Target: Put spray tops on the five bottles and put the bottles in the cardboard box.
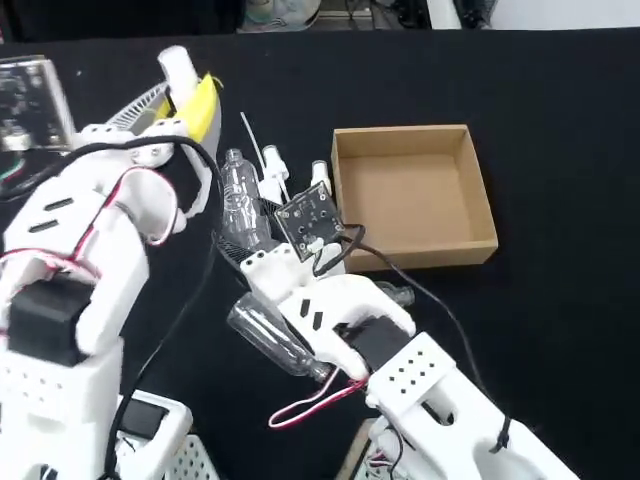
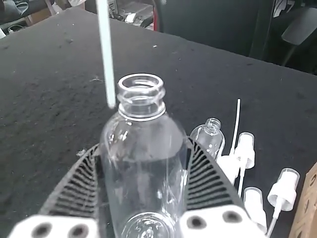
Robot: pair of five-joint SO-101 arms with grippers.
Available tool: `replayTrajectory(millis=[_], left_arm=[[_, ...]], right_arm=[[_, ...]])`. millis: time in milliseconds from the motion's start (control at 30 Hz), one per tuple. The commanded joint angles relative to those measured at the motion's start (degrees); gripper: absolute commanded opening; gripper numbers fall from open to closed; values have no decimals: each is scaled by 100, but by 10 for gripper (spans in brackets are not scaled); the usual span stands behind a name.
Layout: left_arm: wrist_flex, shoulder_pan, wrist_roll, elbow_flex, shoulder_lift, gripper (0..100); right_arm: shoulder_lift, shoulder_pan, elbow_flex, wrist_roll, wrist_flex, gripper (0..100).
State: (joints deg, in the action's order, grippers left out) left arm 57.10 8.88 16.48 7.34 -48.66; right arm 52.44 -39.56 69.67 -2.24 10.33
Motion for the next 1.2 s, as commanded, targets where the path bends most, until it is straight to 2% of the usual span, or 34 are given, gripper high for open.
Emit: replayTrajectory(millis=[0, 167, 433, 567, 1167], left_arm=[[-677, 57, -26, 620, -44, 30], [-1020, 57, -44, 752, -44, 30], [-607, 48, -53, -365, 18, 30], [-607, 57, -26, -409, 26, 30], [-545, 409, -62, 470, -44, 30]], right_arm=[[233, -62, -136, 9, -158, 11], [233, -62, -136, 9, -158, 11], [233, -62, -136, 9, -158, 11], [224, -62, -136, 9, -158, 11], [233, -70, -136, 9, -158, 11]])
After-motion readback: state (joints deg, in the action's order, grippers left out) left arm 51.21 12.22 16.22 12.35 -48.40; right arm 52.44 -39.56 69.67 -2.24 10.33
